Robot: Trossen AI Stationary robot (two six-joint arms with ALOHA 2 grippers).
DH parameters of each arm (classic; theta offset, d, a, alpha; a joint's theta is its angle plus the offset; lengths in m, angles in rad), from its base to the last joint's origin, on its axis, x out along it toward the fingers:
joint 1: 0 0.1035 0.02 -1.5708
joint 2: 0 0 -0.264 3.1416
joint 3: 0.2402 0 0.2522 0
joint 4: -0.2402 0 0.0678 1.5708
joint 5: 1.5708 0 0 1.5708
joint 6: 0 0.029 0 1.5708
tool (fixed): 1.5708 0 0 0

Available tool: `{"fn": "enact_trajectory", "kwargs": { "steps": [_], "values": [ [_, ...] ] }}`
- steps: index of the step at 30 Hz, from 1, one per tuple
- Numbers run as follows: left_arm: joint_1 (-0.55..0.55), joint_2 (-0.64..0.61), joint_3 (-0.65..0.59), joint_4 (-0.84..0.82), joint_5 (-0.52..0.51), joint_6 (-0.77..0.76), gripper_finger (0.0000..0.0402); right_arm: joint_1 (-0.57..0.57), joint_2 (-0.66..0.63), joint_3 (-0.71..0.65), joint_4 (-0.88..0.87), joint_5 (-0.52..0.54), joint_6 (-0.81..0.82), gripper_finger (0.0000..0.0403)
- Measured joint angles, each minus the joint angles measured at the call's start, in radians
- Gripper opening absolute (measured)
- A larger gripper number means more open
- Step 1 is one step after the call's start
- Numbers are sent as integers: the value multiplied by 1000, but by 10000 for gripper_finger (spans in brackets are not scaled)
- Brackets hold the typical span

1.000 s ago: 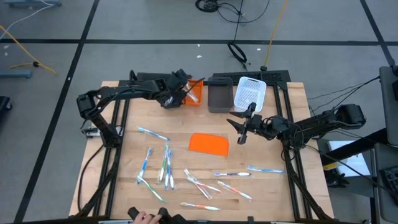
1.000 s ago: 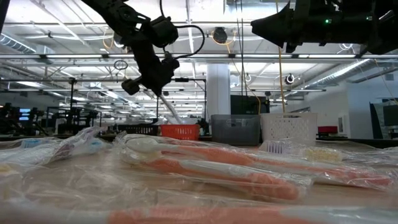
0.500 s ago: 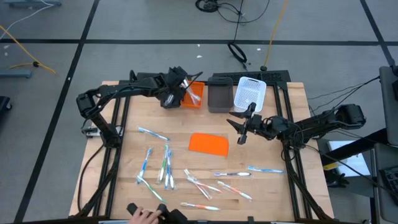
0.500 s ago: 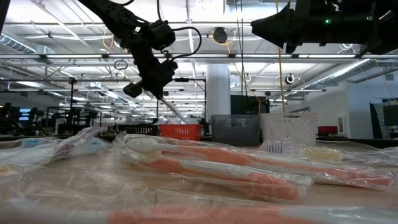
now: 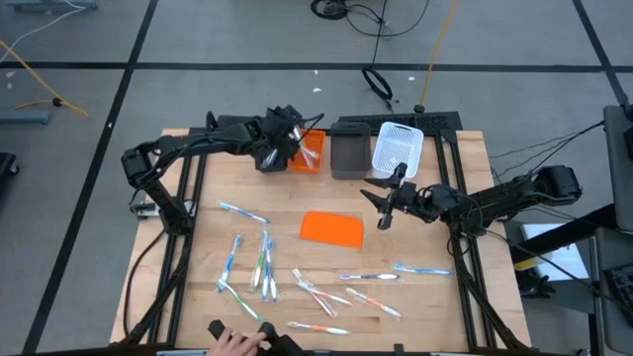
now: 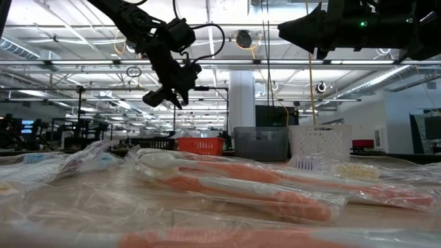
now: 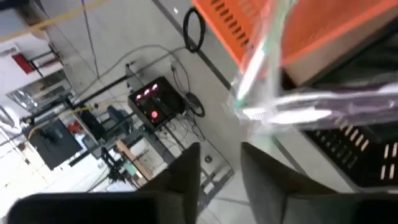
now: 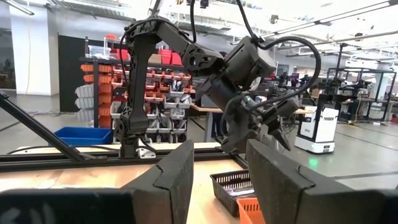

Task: Pick & Place Toothbrushes
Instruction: Put the green toothbrush into the orange bin, then put the blue toothbrush into the black transparent bin

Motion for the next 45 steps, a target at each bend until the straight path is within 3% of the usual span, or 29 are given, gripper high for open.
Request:
{"fn": "enact_trajectory", "kwargs": {
  "steps": [5, 10, 15, 18, 24, 27, 31, 39, 45],
  "values": [
    [1, 0, 0, 24, 4, -57, 187, 0, 0, 0, -3, 0, 1, 139],
    [0, 0, 0, 24, -27, -190, 217, 0, 0, 0, -10, 0, 6, 139],
    [-8, -1, 0, 8, -145, -425, 217, 2, 0, 0, -61, -9, 54, 139],
    [-25, -1, 0, -40, -215, -583, 212, 2, 0, 0, -131, -75, 109, 139],
    [-110, -2, 0, -255, -217, -925, 201, 13, 0, 0, -287, -209, 225, 139],
    [-170, -2, 0, -348, -149, -1086, 195, 47, 0, 0, -352, -212, 238, 139],
    [-254, -2, 0, -415, 22, -1281, 189, 103, 0, 0, -405, -210, 245, 139],
    [-417, -3, 0, -371, 346, -1541, 189, 247, 0, 0, -588, -208, 358, 139],
    [-547, -3, 0, -239, 386, -1610, 187, 363, 0, 0, -712, -208, 500, 136]
  ]
}}
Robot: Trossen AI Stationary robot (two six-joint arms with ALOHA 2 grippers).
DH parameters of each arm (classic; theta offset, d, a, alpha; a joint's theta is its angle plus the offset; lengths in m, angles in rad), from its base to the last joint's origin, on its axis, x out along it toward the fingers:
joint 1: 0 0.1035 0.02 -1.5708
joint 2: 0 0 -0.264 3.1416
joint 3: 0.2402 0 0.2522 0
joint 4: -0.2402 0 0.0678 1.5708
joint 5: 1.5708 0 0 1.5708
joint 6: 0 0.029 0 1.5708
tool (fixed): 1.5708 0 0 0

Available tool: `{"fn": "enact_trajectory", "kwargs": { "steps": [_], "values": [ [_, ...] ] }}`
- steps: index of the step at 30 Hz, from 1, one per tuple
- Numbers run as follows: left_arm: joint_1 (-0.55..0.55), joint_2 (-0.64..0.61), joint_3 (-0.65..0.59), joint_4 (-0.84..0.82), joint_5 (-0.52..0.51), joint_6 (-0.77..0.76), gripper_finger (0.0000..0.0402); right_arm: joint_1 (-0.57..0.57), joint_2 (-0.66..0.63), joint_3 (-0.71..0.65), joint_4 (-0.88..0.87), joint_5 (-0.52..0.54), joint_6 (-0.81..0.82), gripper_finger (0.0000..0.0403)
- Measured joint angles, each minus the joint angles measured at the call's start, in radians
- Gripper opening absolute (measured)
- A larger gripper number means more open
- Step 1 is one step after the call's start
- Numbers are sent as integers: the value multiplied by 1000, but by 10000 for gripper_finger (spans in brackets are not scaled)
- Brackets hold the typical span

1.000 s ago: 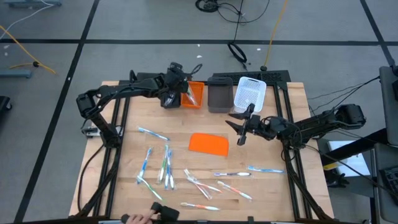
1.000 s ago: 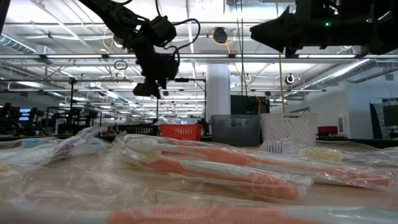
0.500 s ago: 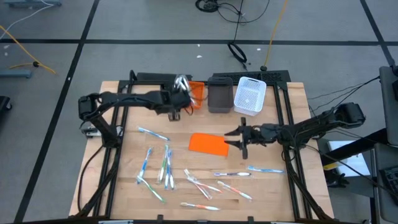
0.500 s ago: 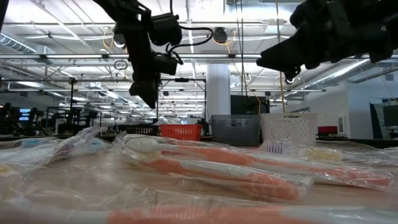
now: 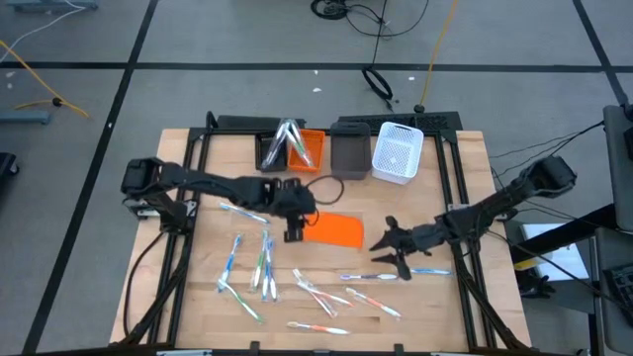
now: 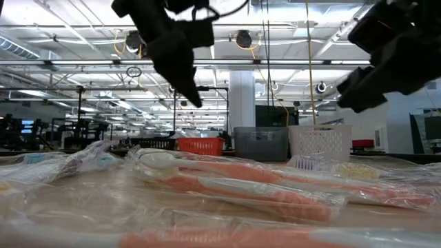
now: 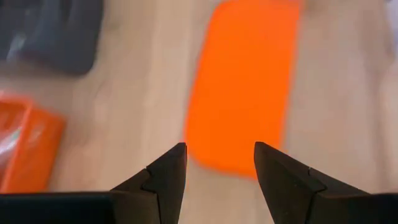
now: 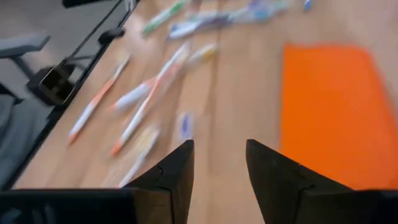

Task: Pick & Place Toothbrushes
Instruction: Put the blue toothbrush into the black transparent bin

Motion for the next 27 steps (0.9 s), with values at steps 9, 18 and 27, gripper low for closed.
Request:
{"fn": "enact_trajectory", "kwargs": {
  "steps": [9, 18, 27],
  "values": [
    [-134, 0, 0, 210, -1, -59, 186, 169, 0, 0, -227, -5, 301, 112],
    [-189, 0, 0, 269, -29, -66, 186, 224, 0, 0, -292, -83, 470, 98],
    [-196, 0, 0, 286, -30, -92, 186, 167, -17, 0, -323, -76, 379, 98]
  ]
}}
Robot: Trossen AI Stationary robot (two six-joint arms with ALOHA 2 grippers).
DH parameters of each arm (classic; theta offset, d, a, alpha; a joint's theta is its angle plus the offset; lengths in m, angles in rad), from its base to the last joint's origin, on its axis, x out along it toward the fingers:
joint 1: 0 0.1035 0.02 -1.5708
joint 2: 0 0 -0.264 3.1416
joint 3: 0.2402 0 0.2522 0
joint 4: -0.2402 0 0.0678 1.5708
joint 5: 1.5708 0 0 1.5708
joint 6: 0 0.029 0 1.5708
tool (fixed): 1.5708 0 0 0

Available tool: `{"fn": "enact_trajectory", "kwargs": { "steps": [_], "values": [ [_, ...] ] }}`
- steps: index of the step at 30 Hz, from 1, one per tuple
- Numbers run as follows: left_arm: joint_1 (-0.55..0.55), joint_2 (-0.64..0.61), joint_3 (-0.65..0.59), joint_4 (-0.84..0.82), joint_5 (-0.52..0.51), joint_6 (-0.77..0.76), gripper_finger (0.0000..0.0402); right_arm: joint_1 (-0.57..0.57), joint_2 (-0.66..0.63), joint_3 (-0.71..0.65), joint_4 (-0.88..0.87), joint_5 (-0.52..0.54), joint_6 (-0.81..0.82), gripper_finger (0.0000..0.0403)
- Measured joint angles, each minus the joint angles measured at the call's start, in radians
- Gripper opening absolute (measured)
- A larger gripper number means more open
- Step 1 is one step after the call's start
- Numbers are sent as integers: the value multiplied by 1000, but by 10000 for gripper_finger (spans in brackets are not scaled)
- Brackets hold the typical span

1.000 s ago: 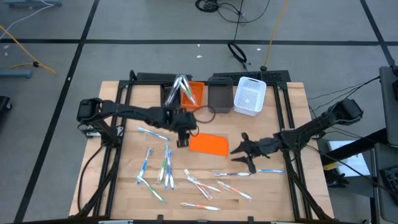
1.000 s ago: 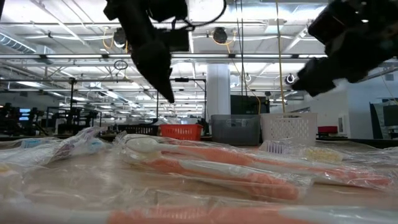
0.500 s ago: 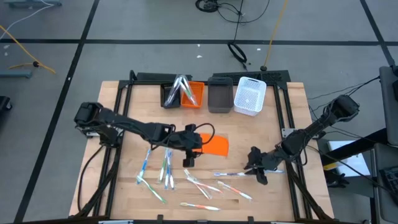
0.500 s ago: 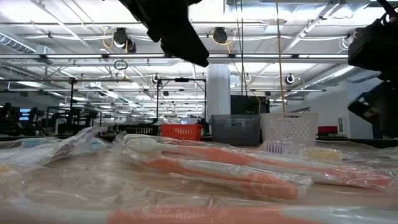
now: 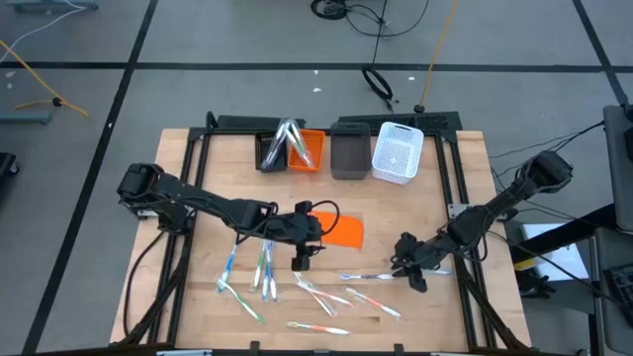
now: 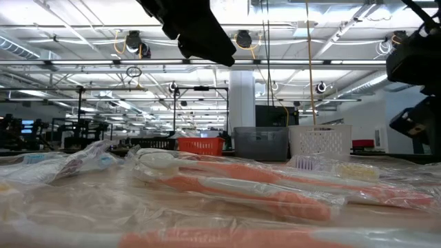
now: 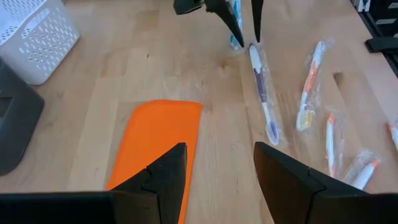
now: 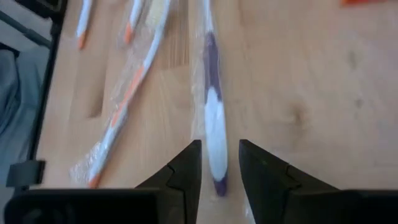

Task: Pick & Place Toothbrushes
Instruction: Put the blue toothbrush into the black transparent bin

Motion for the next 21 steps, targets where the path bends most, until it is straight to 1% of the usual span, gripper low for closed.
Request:
{"fn": "enact_trajectory", "kwargs": {
  "steps": [5, 13, 21],
  "values": [
    [0, 0, 0, 0, 0, 0, 186, -23, -63, 0, -50, -3, -24, 98],
    [0, 0, 0, 0, 0, 4, 186, -25, -158, 0, -278, -3, 47, 98],
    [0, 0, 0, -1, -17, 6, 186, 6, -153, 0, -299, -30, 111, 98]
  ]
}}
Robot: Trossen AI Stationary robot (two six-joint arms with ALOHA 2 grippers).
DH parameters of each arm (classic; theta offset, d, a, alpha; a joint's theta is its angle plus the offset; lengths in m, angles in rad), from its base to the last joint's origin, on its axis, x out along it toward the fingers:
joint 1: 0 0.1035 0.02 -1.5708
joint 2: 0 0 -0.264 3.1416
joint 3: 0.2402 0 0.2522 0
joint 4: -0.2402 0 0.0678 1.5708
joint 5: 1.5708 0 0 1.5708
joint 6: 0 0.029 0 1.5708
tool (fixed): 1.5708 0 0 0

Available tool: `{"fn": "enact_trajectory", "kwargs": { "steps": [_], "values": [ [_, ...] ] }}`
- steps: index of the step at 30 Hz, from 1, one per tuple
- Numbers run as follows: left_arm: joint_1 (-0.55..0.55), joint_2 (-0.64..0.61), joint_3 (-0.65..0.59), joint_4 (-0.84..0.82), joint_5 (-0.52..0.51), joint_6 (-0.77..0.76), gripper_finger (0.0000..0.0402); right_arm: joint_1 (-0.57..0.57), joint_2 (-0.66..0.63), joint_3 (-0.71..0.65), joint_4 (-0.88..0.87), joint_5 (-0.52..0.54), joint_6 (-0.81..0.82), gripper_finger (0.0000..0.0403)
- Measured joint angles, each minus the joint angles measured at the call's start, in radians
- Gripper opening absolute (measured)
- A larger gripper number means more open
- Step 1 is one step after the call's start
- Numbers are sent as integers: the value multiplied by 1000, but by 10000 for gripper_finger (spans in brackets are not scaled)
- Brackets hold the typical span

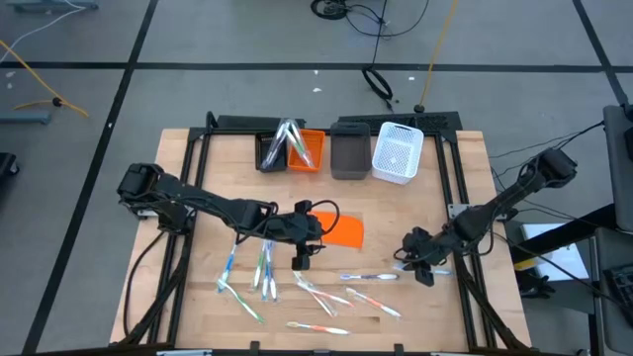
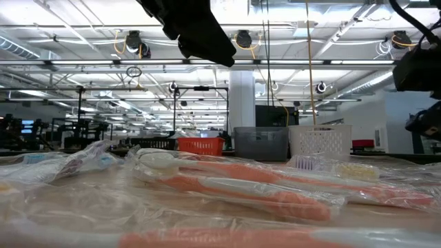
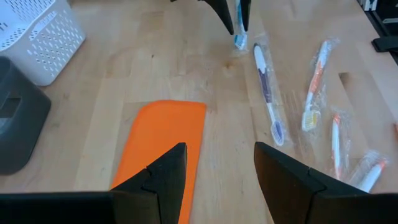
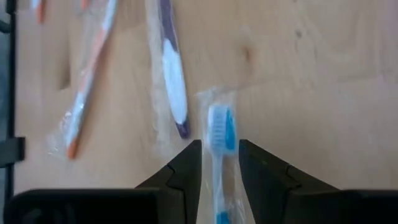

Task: Pick & Place Toothbrushes
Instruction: Put the blue toothbrush into the black transparent bin

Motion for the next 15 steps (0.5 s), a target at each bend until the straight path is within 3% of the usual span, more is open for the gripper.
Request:
{"fn": "enact_trajectory", "kwargs": {
  "steps": [15],
  "values": [
    [0, 0, 0, 0, -1, 4, 186, 81, 100, 3, -4, 42, 89, 90]
  ]
}}
